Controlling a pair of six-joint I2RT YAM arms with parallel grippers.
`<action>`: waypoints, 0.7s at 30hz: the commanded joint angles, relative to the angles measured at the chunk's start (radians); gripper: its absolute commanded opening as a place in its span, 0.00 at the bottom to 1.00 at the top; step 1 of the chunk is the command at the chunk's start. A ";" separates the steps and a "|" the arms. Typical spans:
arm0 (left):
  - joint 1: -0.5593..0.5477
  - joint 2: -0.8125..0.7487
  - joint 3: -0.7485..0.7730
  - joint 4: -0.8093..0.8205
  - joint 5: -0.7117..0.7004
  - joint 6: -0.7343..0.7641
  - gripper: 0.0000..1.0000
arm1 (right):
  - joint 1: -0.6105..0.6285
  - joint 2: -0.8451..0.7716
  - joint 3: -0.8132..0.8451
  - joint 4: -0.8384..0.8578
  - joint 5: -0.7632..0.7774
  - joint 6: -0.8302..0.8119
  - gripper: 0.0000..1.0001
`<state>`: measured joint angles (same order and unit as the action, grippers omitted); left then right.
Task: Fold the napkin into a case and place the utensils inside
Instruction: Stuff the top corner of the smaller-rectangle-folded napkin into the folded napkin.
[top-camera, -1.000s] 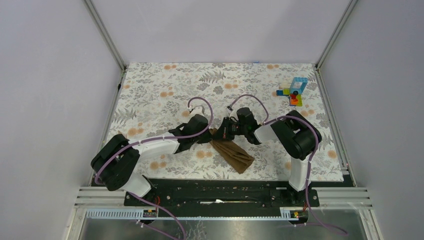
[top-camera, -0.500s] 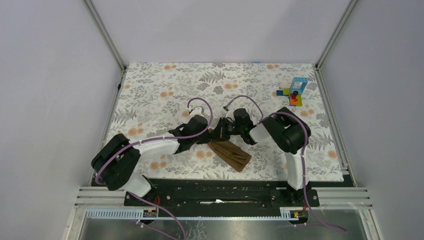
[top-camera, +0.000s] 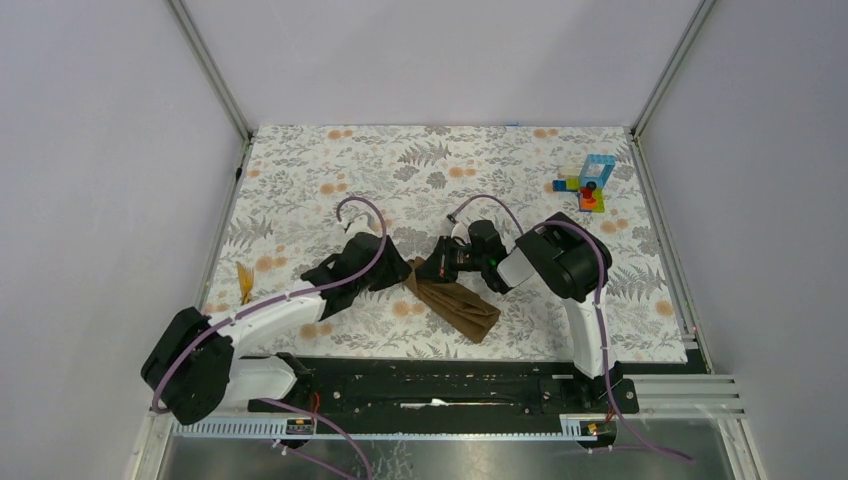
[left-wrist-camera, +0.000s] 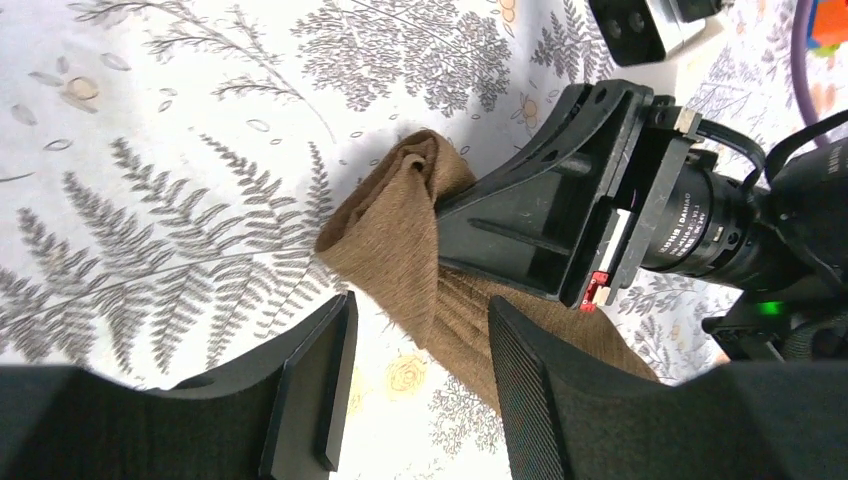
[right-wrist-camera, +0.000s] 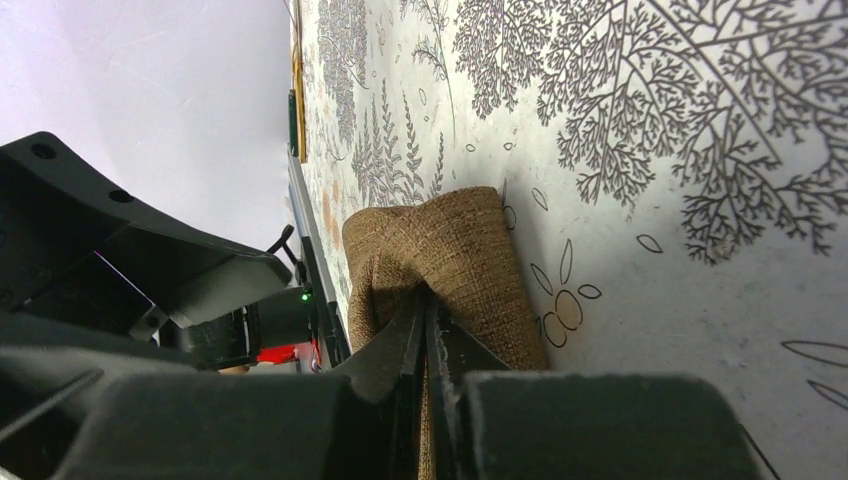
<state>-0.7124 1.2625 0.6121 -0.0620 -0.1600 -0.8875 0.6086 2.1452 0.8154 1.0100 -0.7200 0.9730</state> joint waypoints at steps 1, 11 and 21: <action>0.050 -0.069 -0.042 -0.042 0.059 -0.069 0.52 | 0.000 -0.025 -0.009 -0.053 0.021 -0.053 0.05; 0.087 0.148 -0.006 0.053 0.097 -0.058 0.16 | 0.006 -0.087 0.012 -0.129 0.017 -0.081 0.08; 0.065 0.259 0.034 0.106 0.094 -0.029 0.16 | 0.104 -0.019 0.098 -0.168 0.072 -0.089 0.16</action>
<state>-0.6319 1.4929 0.6216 -0.0074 -0.0647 -0.9325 0.6518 2.0964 0.8566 0.8700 -0.6659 0.9104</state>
